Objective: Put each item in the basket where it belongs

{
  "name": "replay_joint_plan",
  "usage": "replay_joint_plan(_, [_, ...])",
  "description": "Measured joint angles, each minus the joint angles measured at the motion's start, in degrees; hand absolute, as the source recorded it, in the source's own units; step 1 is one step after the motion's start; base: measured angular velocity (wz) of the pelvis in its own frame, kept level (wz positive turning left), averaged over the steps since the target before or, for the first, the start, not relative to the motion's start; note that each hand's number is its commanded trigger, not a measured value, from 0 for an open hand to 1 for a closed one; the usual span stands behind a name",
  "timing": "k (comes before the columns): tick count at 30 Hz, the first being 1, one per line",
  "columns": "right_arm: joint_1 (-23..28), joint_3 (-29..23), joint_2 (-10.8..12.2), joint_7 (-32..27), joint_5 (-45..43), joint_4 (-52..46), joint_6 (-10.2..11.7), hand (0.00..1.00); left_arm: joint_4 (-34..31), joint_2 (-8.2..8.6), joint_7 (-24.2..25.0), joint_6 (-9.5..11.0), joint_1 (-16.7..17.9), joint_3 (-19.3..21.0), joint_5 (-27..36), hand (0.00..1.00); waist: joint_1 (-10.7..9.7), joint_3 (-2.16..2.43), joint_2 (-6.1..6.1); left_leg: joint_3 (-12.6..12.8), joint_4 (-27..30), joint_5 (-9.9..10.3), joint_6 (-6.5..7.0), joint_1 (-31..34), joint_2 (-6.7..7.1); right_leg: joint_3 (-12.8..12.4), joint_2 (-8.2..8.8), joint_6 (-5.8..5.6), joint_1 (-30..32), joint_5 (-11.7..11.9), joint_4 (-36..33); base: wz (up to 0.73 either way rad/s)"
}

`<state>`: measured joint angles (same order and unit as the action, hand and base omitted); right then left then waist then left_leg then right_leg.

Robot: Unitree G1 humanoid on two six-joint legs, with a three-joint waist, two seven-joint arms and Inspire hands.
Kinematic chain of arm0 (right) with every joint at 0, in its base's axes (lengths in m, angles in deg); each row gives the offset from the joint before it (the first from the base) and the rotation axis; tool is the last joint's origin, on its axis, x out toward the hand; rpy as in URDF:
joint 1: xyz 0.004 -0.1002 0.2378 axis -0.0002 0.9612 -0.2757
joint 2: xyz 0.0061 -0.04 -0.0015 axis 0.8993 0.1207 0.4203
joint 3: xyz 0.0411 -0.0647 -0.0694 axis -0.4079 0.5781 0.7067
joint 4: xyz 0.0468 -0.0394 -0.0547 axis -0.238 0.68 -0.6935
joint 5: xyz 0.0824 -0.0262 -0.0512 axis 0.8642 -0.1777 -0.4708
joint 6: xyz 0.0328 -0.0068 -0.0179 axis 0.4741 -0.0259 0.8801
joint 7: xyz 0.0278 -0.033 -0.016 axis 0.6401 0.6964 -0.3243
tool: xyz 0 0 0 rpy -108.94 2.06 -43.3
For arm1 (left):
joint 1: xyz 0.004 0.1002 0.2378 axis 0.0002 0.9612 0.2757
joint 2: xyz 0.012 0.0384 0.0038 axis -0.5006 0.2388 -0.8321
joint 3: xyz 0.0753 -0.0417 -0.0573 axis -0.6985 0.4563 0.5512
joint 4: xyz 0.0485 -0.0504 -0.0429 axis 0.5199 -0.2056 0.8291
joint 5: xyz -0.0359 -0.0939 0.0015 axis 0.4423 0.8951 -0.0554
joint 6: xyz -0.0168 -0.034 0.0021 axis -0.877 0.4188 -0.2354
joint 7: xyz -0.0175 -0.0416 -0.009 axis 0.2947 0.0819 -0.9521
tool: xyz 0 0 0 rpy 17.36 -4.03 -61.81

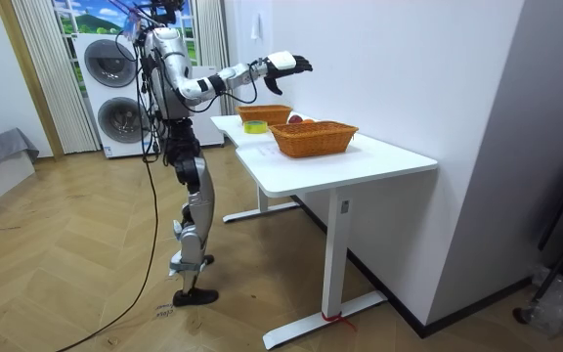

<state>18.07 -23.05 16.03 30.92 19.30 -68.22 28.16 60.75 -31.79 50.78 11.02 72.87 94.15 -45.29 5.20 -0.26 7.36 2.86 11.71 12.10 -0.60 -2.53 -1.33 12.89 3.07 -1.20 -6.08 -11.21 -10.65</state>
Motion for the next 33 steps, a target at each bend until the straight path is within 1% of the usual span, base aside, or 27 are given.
replay_joint_plan(1, [-0.08,0.52,0.0,0.43,0.07,0.0,-0.11,0.0,0.01,-0.01,-0.01,0.0,-0.02,-0.26,0.01,0.0,0.22,-0.01,-0.02,-0.06,-0.01,0.0,0.0,-0.02,0.0,0.0,-0.02,0.0,-0.04,0.0,-0.01,0.08])
replay_joint_plan(3, [-0.11,1.81,0.0,2.3,0.05,0.0,-0.14,0.0,0.03,-0.03,0.01,0.02,-0.41,-0.97,-0.1,0.0,1.32,-0.14,-0.18,-0.14,-0.03,0.0,-0.01,0.09,0.0,-0.05,-0.06,0.0,-0.02,0.0,0.0,0.0])
replay_joint_plan(5, [-0.13,1.95,0.0,3.55,0.06,0.0,-0.14,0.0,0.03,-0.04,0.08,0.04,-0.82,-0.99,-0.1,0.0,1.72,-0.19,-0.22,-0.5,-0.12,0.0,-0.01,0.39,0.06,0.01,-0.05,0.0,0.02,0.0,-0.01,0.07])
replay_joint_plan(8, [-0.14,2.19,0.0,4.66,0.33,0.03,-0.14,0.0,0.24,-0.02,0.06,0.08,-1.01,-1.01,-0.12,0.0,3.12,-0.28,-0.23,-0.56,-0.1,-0.02,-0.03,0.37,0.05,0.04,-0.07,0.0,-0.04,0.0,0.0,0.02])
replay_joint_plan(10, [-0.15,3.51,0.01,4.85,0.52,0.02,-0.14,0.0,0.55,-0.03,-0.04,0.1,-1.06,-1.03,-0.12,0.0,3.3,-0.3,-0.22,-0.57,-0.08,-0.02,-0.04,0.37,0.04,0.07,-0.06,0.0,-0.02,0.0,0.0,0.0])
replay_joint_plan(12, [-0.14,5.24,0.1,6.05,0.4,0.05,-0.14,0.0,0.61,-0.03,-0.05,0.1,-1.1,-0.98,-0.26,0.0,3.63,-0.45,-0.2,-0.57,-0.08,-0.03,-0.05,0.39,0.05,0.12,-0.05,0.0,0.01,0.0,0.01,0.0])
replay_joint_plan(15, [-0.14,5.66,0.3,6.93,0.07,0.11,-0.14,0.0,0.71,-0.03,0.22,0.06,-1.39,-0.93,-0.36,0.0,4.65,-0.46,-0.16,-0.66,-0.09,-0.03,-0.05,0.49,0.06,0.39,-0.04,0.0,0.03,0.0,0.01,0.01])
replay_joint_plan(18, [-0.14,5.66,0.31,7.23,-0.03,0.12,-0.15,0.0,0.69,-0.04,0.55,-0.07,-1.69,-0.89,-0.36,0.0,4.77,-0.45,-0.08,-1.56,0.02,-0.08,-0.08,0.95,0.15,1.34,0.02,0.0,0.04,0.0,0.01,0.14])
replay_joint_plan(22, [-0.14,5.68,0.58,7.32,0.12,1.58,-0.2,0.0,1.01,0.01,0.54,-0.95,-2.2,-0.93,-0.36,0.0,5.44,-0.49,-0.08,-2.01,-0.01,-0.14,-0.1,1.03,0.21,1.48,0.0,0.0,-0.03,0.0,0.06,0.08])
replay_joint_plan(25, [-0.14,5.68,1.25,7.31,0.03,2.79,-1.12,0.0,1.63,0.01,0.47,-1.18,-2.49,-0.93,-0.36,0.0,5.79,-0.51,-0.12,-2.31,0.01,-0.14,-0.1,1.33,0.27,1.56,0.01,0.0,0.07,0.0,0.08,0.05])
replay_joint_plan(27, [-0.15,5.68,1.74,7.31,0.04,3.64,-1.4,0.0,1.67,0.21,0.46,-1.98,-2.63,-0.94,-0.35,0.0,5.84,-0.54,-0.16,-2.47,0.03,-0.14,-0.1,1.52,0.28,1.66,0.0,0.0,0.18,0.0,0.08,0.04])
replay_joint_plan(31, [-0.19,5.85,1.88,7.31,0.19,5.11,-2.22,0.0,1.66,0.24,0.17,-2.34,-2.92,-1.02,-0.33,0.0,6.23,-0.58,-0.23,-2.84,0.12,-0.14,-0.1,1.78,0.3,1.67,-0.03,0.0,0.22,0.0,0.08,0.05])
replay_joint_plan(33, [-1.06,6.62,2.48,7.31,-0.36,6.28,-2.72,0.0,1.67,0.34,-0.04,-2.86,-2.83,-1.05,-0.35,0.0,6.27,-0.59,-0.24,-2.83,0.14,-0.17,-0.13,1.83,0.3,1.62,-0.05,0.0,0.37,0.0,0.09,0.0])
